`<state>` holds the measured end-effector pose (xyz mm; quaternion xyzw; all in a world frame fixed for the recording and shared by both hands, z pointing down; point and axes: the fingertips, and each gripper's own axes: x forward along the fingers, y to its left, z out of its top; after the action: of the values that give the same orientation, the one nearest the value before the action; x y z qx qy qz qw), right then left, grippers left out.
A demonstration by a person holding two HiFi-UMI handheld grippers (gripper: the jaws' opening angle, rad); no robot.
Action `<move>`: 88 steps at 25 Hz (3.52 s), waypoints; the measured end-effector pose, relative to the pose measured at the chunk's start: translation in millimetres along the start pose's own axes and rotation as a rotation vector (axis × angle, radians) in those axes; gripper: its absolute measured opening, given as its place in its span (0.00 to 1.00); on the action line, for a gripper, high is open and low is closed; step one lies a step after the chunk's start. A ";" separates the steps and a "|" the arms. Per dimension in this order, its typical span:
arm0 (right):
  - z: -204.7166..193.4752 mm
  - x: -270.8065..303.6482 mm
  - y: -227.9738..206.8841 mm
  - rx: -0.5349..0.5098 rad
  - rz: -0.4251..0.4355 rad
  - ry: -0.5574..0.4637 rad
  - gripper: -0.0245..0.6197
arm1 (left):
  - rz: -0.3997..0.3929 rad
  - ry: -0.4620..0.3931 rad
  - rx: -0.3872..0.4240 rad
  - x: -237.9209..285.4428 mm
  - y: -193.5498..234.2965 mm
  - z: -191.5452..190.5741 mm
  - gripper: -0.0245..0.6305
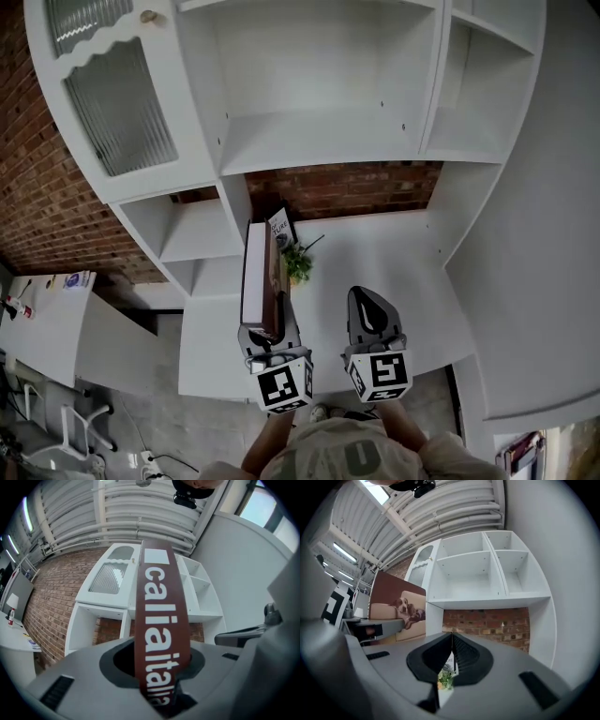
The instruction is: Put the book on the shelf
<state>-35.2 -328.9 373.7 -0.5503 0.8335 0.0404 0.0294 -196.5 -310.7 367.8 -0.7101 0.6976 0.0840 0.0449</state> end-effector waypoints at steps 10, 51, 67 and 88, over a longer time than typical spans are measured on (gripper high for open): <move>-11.6 17.2 -11.3 0.009 0.082 0.016 0.06 | 0.041 0.021 0.030 11.3 -18.8 -5.8 0.27; 45.7 -25.8 -62.7 0.122 0.079 -0.086 0.06 | -0.017 0.111 0.092 263.2 -19.5 209.0 0.27; 10.1 -2.8 -88.9 0.177 0.016 0.010 0.06 | 0.017 0.140 0.047 365.6 -0.6 190.5 0.27; -4.6 12.2 -94.2 0.196 -0.002 0.054 0.06 | 0.026 0.131 0.052 404.7 4.6 185.0 0.28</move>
<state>46.6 -377.4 373.8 -0.5465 0.8334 -0.0560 0.0608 -206.5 -675.2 112.8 -0.7037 0.7101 0.0195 0.0165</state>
